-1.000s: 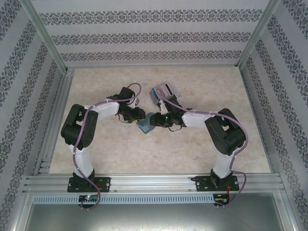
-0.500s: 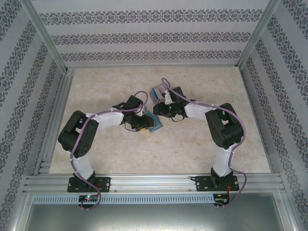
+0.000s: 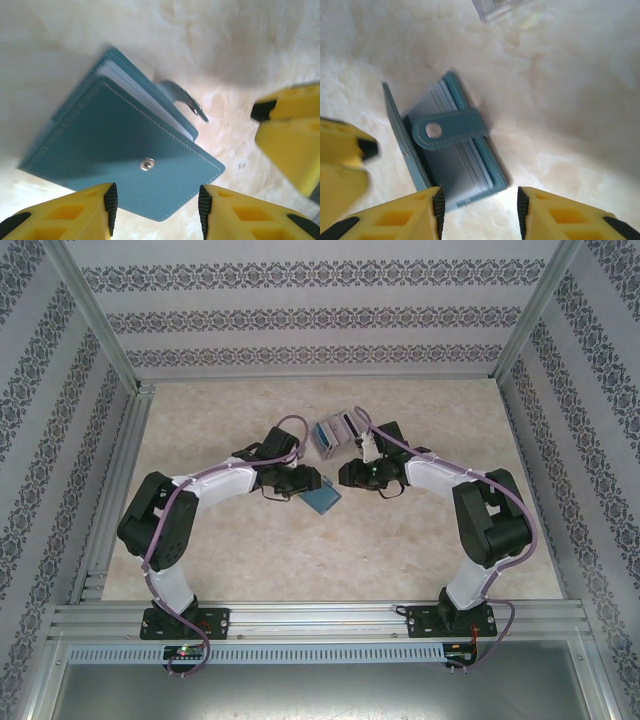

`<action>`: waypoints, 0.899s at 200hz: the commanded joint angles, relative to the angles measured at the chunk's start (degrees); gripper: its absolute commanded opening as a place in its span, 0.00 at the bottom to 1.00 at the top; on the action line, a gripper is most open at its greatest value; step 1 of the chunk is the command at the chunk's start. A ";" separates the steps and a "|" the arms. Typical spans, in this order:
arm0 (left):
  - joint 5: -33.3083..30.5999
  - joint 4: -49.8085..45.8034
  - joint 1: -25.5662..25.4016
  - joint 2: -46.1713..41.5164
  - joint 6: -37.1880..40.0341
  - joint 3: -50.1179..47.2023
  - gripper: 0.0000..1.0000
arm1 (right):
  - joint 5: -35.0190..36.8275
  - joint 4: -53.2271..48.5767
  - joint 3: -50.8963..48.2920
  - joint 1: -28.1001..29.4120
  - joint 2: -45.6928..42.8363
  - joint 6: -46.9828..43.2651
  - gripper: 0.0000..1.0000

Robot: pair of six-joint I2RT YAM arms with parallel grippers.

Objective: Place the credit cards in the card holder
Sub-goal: Rotate the card holder at the center of the table.

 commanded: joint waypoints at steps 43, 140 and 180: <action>-2.30 6.74 4.36 -3.82 -1.39 -3.82 0.49 | 7.25 -16.16 6.84 0.82 -2.06 -14.35 0.46; -1.04 12.80 5.52 -3.17 -4.14 -6.68 0.52 | 9.48 -20.68 18.38 5.18 5.66 -16.99 0.46; -0.98 13.13 5.56 -2.91 -4.56 -7.76 0.52 | 9.10 -22.48 24.08 7.35 10.94 -16.57 0.46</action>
